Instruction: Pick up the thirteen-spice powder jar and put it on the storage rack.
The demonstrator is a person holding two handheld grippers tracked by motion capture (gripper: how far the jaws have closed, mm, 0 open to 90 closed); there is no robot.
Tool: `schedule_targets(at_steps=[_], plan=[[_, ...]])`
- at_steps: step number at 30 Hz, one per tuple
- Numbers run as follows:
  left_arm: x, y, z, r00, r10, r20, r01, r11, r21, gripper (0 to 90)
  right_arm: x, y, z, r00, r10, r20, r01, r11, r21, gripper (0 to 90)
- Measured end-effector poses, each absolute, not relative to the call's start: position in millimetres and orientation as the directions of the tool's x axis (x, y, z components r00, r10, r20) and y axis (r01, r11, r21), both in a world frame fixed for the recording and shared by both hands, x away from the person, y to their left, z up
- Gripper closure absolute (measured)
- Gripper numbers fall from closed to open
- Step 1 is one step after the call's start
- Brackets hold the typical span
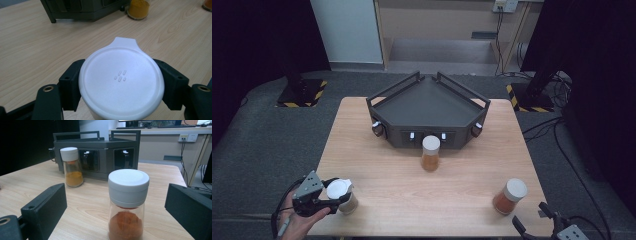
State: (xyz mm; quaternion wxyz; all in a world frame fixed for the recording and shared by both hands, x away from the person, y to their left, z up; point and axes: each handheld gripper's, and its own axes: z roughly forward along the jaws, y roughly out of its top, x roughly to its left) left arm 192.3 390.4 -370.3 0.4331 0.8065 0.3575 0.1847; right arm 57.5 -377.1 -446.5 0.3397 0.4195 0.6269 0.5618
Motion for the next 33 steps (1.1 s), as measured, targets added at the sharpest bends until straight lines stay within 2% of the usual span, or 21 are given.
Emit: schedule_targets(at_steps=[8, 13, 29, 33], plan=[[196, 384, -365, 0.670, 0.743, 0.005, 0.422, -0.386, 0.820, 29.8, 57, -377, -447, -0.414, 0.909, 0.047, 0.146, 0.016, 0.989, 4.1], [205, 382, -359, 0.684, 0.729, -0.024, 0.420, -0.366, 0.830, 29.8, 58, -377, -447, -0.416, 0.908, 0.044, 0.145, 0.018, 0.989, 4.1], [266, 350, -316, 0.774, 0.632, -0.030, 0.361, -0.402, 0.842, 29.8, 60, -378, -448, -0.425, 0.903, 0.058, 0.160, 0.012, 0.987, 4.1], [279, 340, -299, 0.786, 0.618, 0.001, 0.336, -0.429, 0.839, 29.8, 62, -379, -449, -0.425, 0.903, 0.065, 0.164, 0.006, 0.986, 4.1]])
